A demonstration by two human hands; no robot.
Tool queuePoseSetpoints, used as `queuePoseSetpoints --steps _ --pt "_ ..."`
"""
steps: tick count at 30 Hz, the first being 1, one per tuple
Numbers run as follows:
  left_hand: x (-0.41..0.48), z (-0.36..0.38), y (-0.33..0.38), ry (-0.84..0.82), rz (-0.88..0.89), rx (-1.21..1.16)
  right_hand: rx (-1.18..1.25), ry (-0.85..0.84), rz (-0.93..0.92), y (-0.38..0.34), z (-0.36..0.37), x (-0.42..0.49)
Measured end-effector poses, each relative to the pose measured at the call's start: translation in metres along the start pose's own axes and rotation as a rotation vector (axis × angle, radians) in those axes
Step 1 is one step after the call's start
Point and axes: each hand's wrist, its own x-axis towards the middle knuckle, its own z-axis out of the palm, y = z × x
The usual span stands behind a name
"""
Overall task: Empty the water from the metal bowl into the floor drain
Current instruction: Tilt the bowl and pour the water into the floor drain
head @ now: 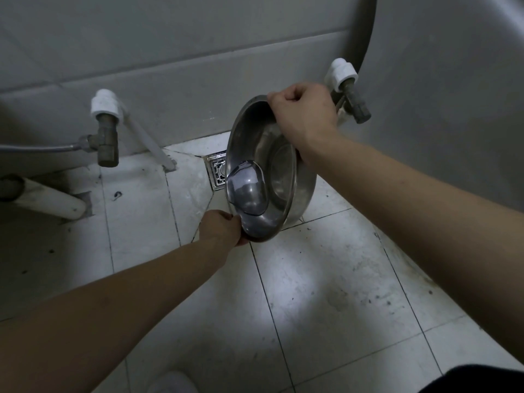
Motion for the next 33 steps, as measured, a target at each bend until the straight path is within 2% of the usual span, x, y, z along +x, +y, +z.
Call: queuePoseSetpoints --steps 33 --pt "-0.012 0.003 0.009 -0.064 -0.051 0.013 -0.054 -0.023 -0.012 -0.007 -0.005 -0.003"
